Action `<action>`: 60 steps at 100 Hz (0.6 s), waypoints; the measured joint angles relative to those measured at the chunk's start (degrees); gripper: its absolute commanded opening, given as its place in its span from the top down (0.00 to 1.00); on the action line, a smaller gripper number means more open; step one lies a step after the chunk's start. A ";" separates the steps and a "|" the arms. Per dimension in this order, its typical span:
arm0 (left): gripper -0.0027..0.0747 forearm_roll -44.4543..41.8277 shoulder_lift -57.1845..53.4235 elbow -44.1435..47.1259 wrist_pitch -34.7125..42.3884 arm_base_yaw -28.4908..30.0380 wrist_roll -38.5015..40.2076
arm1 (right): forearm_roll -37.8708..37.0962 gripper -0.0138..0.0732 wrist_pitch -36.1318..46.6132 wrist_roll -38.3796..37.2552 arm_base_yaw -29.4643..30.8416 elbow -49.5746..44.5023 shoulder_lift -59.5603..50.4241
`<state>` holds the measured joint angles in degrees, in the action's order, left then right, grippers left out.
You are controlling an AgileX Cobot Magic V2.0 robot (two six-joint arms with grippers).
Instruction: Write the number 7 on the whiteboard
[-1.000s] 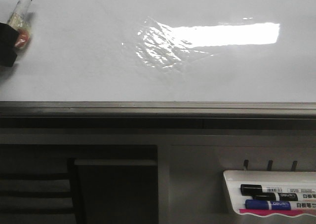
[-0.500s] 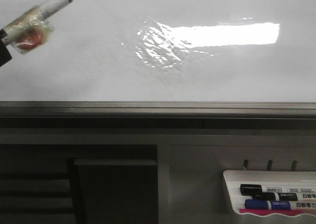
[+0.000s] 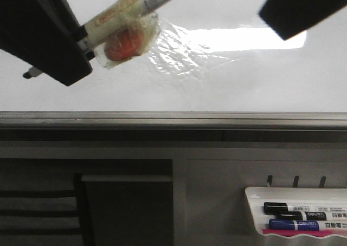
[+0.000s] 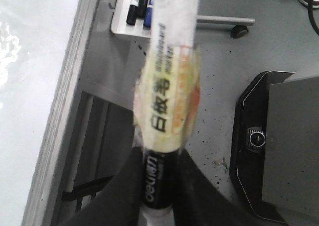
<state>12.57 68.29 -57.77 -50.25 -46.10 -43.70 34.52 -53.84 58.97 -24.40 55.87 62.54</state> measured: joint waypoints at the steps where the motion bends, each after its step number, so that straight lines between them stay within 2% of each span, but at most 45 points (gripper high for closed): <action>1: 0.91 0.00 0.00 0.00 0.12 -0.13 0.00 | 0.13 0.10 0.77 0.16 -0.47 0.00 0.13; 21: 0.91 0.00 0.07 0.00 0.47 -0.36 -0.09 | 1.23 0.10 9.25 1.93 -10.75 0.09 1.51; 38: 0.91 0.00 0.07 0.00 0.60 -0.36 -0.74 | 1.60 0.10 13.32 2.74 -14.30 0.09 4.47; 60: 0.91 0.00 0.07 0.00 0.60 -0.36 -4.92 | 2.98 0.28 13.80 2.85 -14.71 0.09 6.63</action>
<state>12.57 68.36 -57.77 -49.65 -46.46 -48.62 37.51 -40.04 61.82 -39.11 55.96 69.17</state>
